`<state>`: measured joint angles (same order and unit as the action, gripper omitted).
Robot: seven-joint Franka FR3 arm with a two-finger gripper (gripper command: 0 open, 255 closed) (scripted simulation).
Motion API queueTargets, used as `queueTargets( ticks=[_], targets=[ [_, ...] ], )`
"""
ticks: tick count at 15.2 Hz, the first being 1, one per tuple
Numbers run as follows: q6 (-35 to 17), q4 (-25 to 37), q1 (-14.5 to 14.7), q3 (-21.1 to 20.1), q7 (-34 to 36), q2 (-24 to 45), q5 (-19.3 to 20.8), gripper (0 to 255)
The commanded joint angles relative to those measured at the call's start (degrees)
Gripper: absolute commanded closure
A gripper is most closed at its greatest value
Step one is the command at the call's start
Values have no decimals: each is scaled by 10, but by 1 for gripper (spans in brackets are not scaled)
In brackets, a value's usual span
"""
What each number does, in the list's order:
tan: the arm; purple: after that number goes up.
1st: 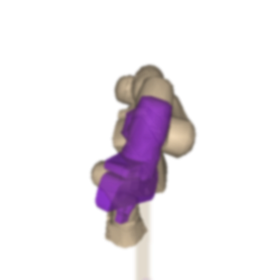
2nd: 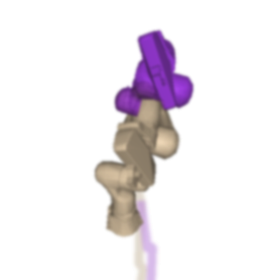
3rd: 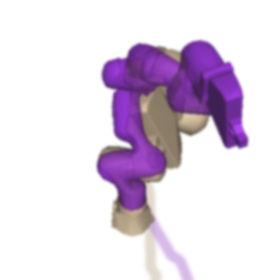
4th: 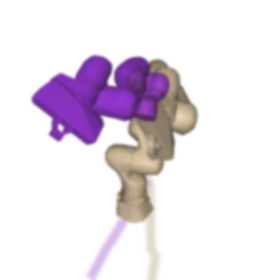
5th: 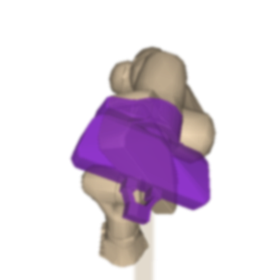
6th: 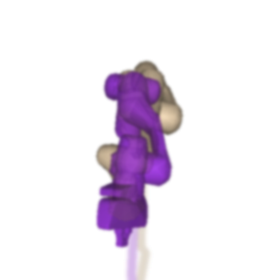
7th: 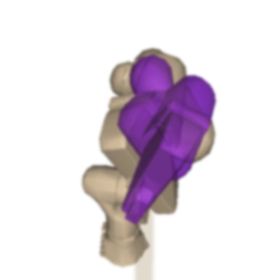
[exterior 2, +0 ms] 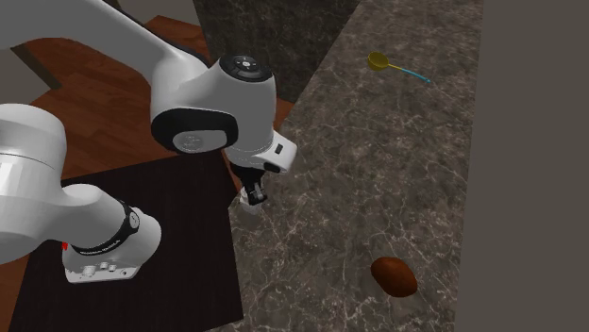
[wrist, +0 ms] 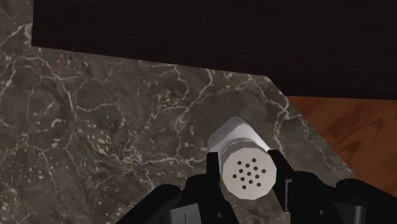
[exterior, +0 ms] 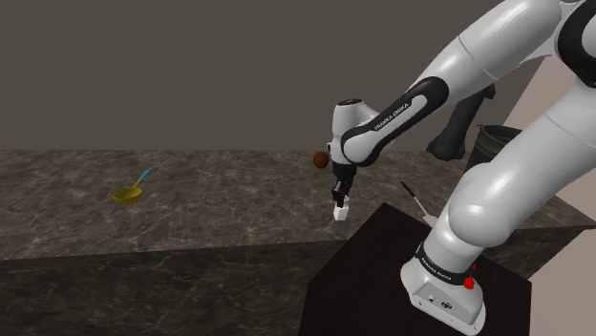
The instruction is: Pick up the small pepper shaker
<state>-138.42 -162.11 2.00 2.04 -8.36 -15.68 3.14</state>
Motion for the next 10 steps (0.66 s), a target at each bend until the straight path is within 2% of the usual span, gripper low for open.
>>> queueTargets(
  ticks=[1, 8, 10],
  targets=[
    [23, 4, 0, 0, -1, -19, -1, 255],
    [98, 23, 1, -1, -3, -74, -2, 255],
    [99, 23, 1, -1, -3, -76, -2, 255]
  ],
)
